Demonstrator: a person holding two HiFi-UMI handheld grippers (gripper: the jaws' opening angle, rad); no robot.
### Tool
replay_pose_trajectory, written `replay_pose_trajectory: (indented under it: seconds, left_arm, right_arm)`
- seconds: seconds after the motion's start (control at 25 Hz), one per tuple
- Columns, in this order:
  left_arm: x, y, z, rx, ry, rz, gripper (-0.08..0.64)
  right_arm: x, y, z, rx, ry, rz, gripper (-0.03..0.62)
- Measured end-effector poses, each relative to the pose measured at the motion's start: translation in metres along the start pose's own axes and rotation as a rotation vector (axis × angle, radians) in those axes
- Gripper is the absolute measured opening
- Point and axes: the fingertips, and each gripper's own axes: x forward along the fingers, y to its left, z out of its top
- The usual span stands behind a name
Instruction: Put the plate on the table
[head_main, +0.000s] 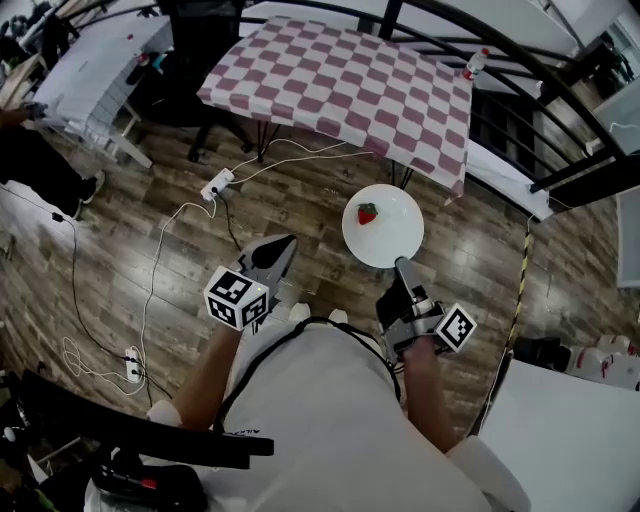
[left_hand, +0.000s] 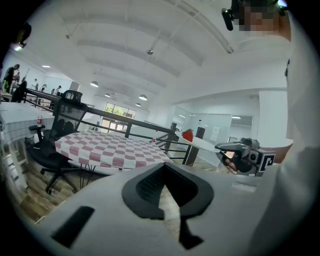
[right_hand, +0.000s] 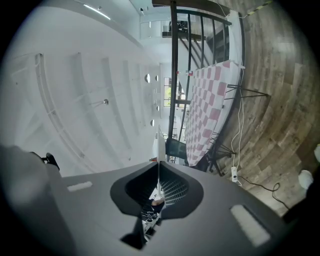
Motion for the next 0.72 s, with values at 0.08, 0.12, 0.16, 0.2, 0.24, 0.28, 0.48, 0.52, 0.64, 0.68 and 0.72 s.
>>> replay_pose_trajectory:
  seconds: [0.08,0.12,0.16,0.2,0.24,0.28,0.48,0.52,0.64,0.68,0.72]
  left_arm:
    - [-0.006,0.005,-0.003,-0.006,0.002,-0.005,0.005]
    - [-0.01,0.008,-0.004,-0.009,0.002,-0.008,0.005]
    - [-0.014,0.011,-0.004,-0.011,0.002,-0.01,0.005]
    - [-0.017,0.013,-0.005,-0.013,0.001,-0.012,0.005]
    - [-0.021,0.016,-0.006,-0.015,-0.001,-0.014,0.005]
    - [-0.024,0.019,-0.007,-0.016,-0.002,-0.015,0.005]
    - [-0.039,0.03,-0.017,-0.023,-0.005,-0.017,0.005]
    - [-0.043,0.032,-0.018,-0.024,-0.005,-0.016,0.005]
    - [-0.054,0.04,-0.02,-0.027,-0.009,-0.008,0.005]
    - [-0.056,0.043,-0.02,-0.03,-0.011,-0.003,0.005]
    - [-0.059,0.046,-0.021,-0.034,-0.014,0.001,0.005]
  right_arm:
    - [0.001,-0.003,-0.006,-0.001,-0.008,-0.009,0.017]
    - [0.002,-0.003,-0.009,-0.003,-0.011,-0.013,0.017]
    - [0.002,-0.004,-0.013,-0.006,-0.014,-0.016,0.017]
    - [0.004,-0.004,-0.016,-0.007,-0.015,-0.018,0.017]
    - [0.004,-0.005,-0.02,-0.007,-0.017,-0.019,0.017]
    - [0.005,-0.006,-0.023,-0.008,-0.019,-0.019,0.017]
    - [0.005,-0.011,-0.037,-0.011,-0.033,-0.026,0.018]
    - [0.006,-0.011,-0.04,-0.014,-0.033,-0.026,0.018]
    - [0.012,-0.008,-0.047,-0.027,-0.027,-0.021,0.018]
    - [0.014,-0.006,-0.049,-0.029,-0.025,-0.019,0.017]
    - [0.016,-0.005,-0.049,-0.031,-0.024,-0.017,0.017]
